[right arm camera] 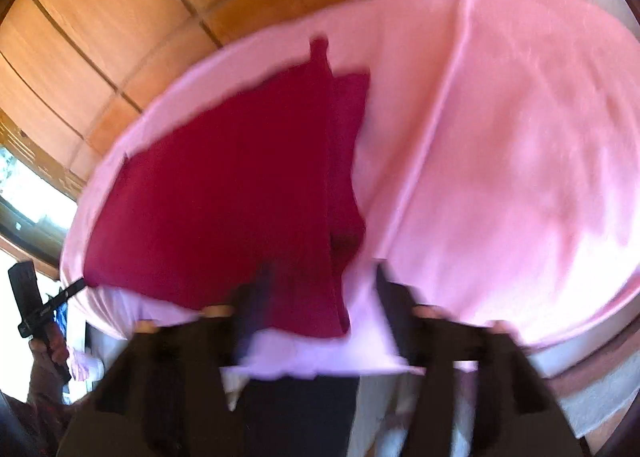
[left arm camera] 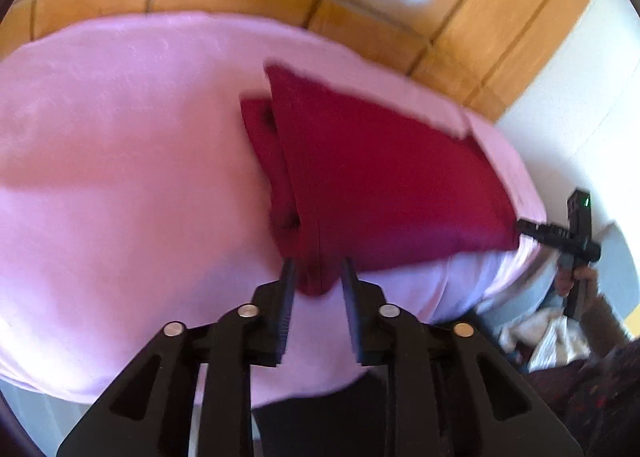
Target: Fold small clothes
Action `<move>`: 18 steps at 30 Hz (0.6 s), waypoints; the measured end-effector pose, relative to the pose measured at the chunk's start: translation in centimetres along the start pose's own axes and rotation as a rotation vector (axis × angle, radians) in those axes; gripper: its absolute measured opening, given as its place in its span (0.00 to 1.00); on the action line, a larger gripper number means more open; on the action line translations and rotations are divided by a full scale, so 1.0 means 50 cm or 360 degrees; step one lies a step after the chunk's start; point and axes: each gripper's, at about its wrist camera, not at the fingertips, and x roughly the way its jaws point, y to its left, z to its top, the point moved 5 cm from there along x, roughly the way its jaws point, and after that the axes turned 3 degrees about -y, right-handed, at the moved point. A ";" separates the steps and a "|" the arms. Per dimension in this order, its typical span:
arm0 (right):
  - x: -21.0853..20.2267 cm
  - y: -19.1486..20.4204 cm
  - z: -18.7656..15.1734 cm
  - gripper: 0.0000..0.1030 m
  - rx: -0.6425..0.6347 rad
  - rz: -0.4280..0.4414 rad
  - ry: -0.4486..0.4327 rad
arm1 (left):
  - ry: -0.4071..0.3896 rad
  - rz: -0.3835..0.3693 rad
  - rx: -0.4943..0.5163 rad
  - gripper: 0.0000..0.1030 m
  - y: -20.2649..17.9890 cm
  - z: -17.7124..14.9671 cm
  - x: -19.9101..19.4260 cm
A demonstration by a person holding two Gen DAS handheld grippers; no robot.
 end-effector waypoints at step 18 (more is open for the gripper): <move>0.190 -0.016 0.265 0.04 0.0048 -0.0371 -0.0239 | -0.0188 0.0338 0.0072 0.22 -0.057 0.187 0.258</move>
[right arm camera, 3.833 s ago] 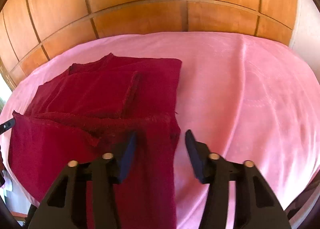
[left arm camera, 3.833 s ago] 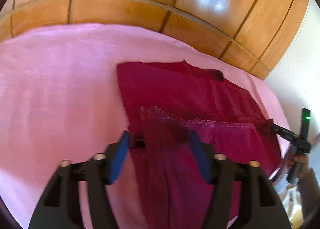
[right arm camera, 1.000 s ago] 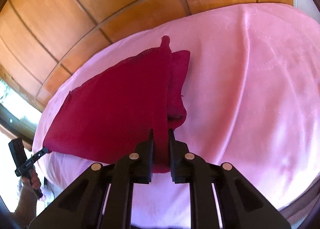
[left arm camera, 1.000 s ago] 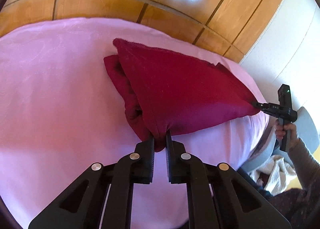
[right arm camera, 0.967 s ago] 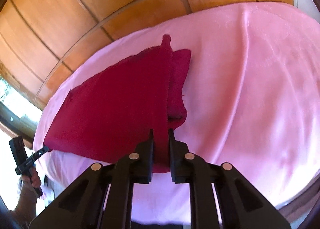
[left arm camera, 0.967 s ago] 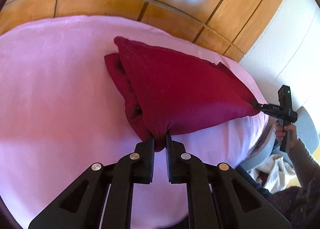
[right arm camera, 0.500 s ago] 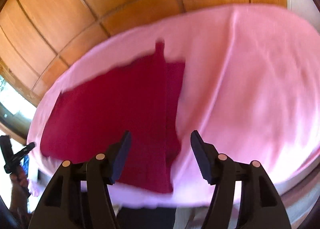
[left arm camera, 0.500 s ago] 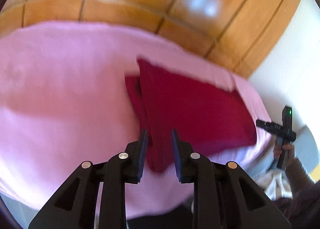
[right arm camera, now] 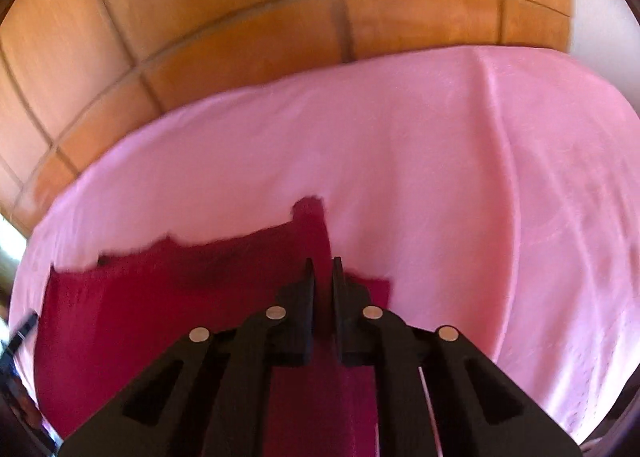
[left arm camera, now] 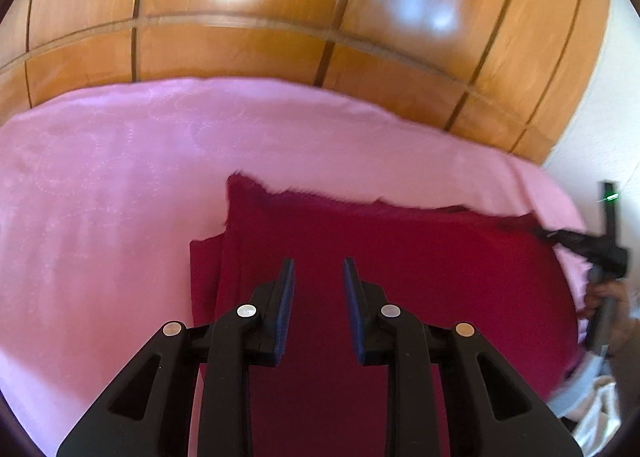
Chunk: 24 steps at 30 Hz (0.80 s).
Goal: Fold small clothes
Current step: 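Release the hem with both tools and smooth the folded sweater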
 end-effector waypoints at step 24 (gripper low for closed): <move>-0.059 -0.004 -0.092 0.75 0.0051 0.0125 0.0023 | -0.0141 0.0205 0.0032 0.67 -0.031 -0.032 -0.040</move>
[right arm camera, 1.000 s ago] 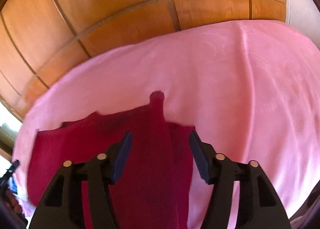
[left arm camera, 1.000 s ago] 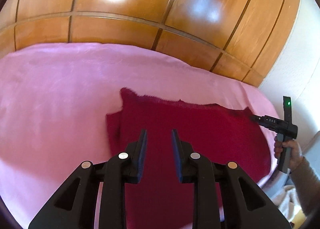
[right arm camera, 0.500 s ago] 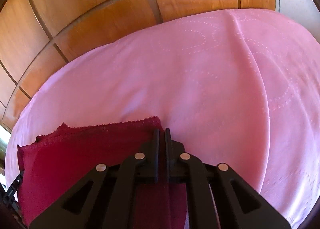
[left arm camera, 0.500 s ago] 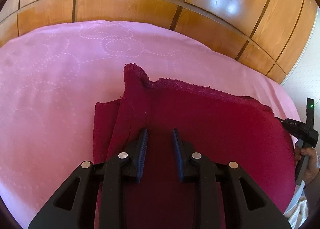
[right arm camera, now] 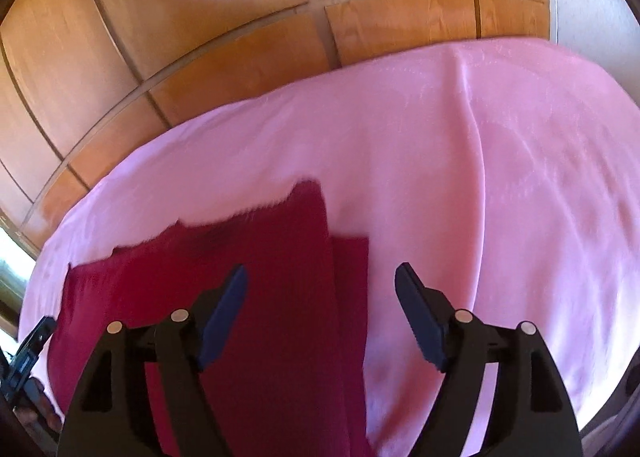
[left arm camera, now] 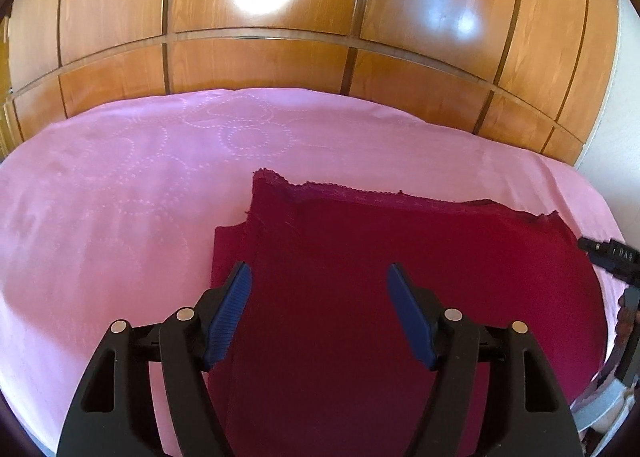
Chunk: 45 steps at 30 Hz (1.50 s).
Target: Fold small clothes
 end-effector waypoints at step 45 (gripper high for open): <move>-0.074 -0.030 -0.138 0.56 0.0148 0.0432 0.0270 | 0.0138 -0.0222 0.0087 0.57 -0.089 -0.083 0.009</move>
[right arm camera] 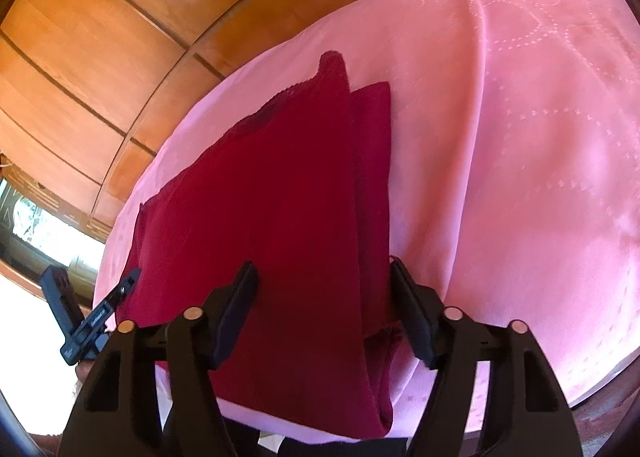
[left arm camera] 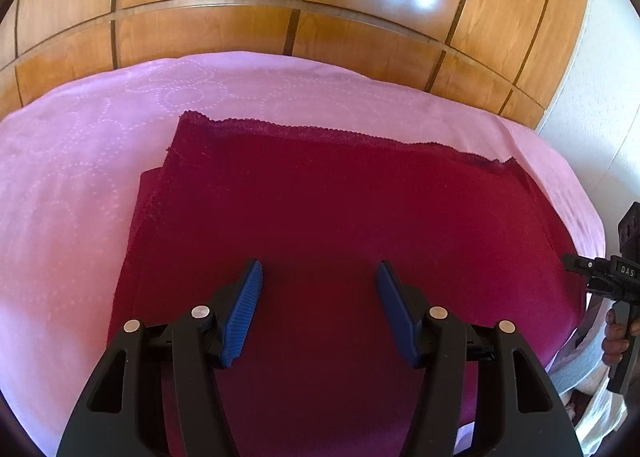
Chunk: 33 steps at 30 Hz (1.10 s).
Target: Fold small clothes
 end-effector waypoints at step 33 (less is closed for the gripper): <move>0.242 0.640 -0.075 0.05 -0.0665 0.0686 0.0371 | -0.0142 -0.0499 -0.0786 0.27 0.257 -0.002 -0.179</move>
